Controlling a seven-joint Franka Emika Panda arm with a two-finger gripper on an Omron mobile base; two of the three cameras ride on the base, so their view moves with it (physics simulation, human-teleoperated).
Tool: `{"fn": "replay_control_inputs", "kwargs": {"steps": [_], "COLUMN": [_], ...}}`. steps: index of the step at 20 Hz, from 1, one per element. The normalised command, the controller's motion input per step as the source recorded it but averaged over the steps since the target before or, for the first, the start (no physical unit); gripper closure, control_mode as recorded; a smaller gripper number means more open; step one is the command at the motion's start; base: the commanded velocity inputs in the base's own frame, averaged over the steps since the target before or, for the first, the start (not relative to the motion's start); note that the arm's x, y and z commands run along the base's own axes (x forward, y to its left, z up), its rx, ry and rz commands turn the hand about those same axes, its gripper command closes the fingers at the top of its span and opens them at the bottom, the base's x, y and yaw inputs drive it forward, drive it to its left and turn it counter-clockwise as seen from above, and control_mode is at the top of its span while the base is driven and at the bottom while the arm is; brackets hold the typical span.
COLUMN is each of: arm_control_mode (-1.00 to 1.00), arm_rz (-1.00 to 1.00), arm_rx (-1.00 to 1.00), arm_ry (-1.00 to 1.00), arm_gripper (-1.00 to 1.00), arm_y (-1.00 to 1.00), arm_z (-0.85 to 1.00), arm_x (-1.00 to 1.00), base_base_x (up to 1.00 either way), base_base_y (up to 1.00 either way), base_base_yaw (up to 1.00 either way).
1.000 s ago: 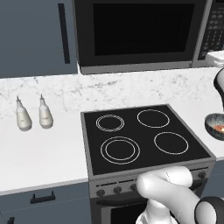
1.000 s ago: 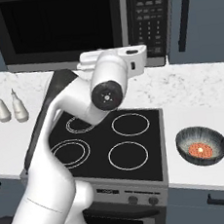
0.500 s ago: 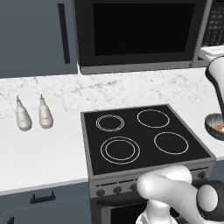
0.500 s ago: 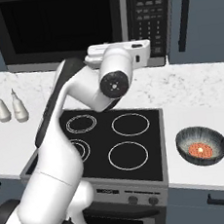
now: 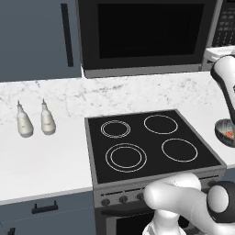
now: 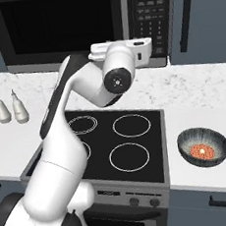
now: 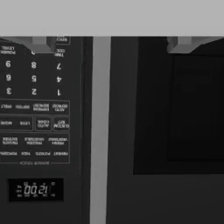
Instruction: Open the microwave, place the bowl with waffle inside the microwave, then close the microwave door and turn it on.
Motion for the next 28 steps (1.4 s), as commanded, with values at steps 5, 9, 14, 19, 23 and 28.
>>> {"fn": "replay_control_inputs", "kwargs": {"steps": [5, 9, 14, 19, 23, 28], "arm_control_mode": [-1.0, -1.0, -1.0, -1.0, -1.0, -1.0], "arm_rz": [0.0, 0.0, 0.01, 0.03, 0.01, 0.0], "arm_rx": [0.0, 0.01, 0.01, 0.0, 0.0, -0.01], "arm_ry": [0.0, 0.09, 0.12, 0.03, 0.0, 0.0], "arm_gripper": [-1.0, -1.0, -1.0, -1.0, -1.0, -1.0], "arm_y": [0.04, -0.01, -0.26, -0.24, 0.0, 0.27], "arm_z": [-0.06, -0.05, -0.03, 0.0, -0.01, -0.01], "arm_x": [0.52, 0.33, 0.16, 0.12, 0.06, 0.0], "base_base_x": [0.0, 0.0, 0.0, 0.0, 0.0, 0.0], "base_base_y": [0.0, 0.0, 0.0, 0.0, 0.0, 0.0], "base_base_yaw": [0.0, 0.0, 0.0, 0.0, 0.0, 0.0]}}
